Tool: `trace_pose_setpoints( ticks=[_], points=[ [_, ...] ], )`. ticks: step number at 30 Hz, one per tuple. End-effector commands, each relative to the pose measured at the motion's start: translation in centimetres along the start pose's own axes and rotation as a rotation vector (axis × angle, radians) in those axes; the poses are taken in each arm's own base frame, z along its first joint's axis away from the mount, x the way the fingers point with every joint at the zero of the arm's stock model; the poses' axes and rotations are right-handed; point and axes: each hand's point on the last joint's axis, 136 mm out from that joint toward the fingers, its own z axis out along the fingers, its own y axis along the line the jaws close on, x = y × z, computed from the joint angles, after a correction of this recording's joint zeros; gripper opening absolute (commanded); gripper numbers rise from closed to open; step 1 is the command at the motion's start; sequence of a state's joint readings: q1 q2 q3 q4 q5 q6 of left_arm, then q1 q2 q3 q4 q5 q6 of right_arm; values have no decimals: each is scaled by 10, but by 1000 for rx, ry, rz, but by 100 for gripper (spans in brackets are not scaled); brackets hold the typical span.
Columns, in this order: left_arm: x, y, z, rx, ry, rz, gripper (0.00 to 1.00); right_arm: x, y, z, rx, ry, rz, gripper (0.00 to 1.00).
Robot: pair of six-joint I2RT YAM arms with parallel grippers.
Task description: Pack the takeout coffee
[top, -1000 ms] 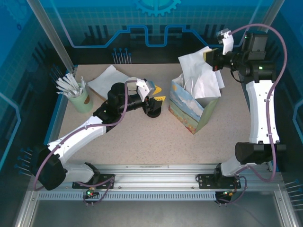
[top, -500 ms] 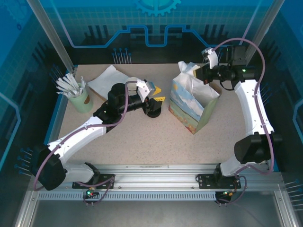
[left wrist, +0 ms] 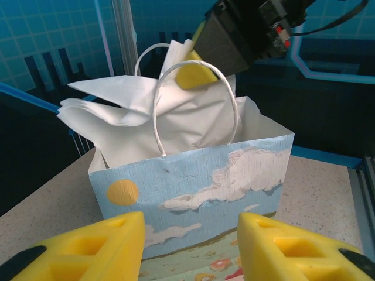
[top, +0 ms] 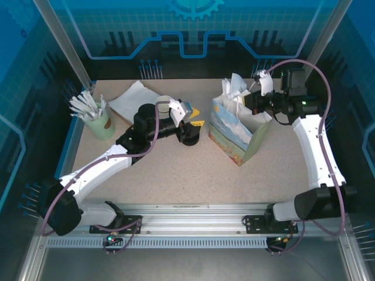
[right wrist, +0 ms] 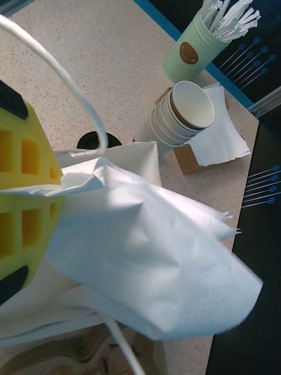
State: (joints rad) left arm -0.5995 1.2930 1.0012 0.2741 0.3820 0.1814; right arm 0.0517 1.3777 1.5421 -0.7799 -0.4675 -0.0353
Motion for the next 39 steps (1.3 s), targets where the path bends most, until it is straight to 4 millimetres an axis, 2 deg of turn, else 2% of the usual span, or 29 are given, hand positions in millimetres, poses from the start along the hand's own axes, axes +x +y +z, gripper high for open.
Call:
trace_pose_setpoints(
  ticks=[1,8,15,18,26,31,36,39],
  points=[
    [-2,-3,0,5,-17,2,47,0,5,-7,13,-39,60,1],
    [1,-3,0,5,-15,-8,47,14,6,1,-18,-39,149,3],
    [2,-2,1,5,-20,-21,47,32,-16,19,24,0,248,6],
    [4,-2,3,9,-15,-27,47,39,-13,20,4,8,249,9],
    [9,-2,5,8,-4,-34,47,40,10,-1,-66,-52,207,13],
    [11,-1,6,9,1,-36,47,31,21,-12,-130,-99,219,13],
    [12,-2,6,10,5,-35,47,19,25,-22,-147,-132,218,12],
    [12,-1,6,7,5,-33,47,18,18,-25,-119,-133,229,13]
  ],
)
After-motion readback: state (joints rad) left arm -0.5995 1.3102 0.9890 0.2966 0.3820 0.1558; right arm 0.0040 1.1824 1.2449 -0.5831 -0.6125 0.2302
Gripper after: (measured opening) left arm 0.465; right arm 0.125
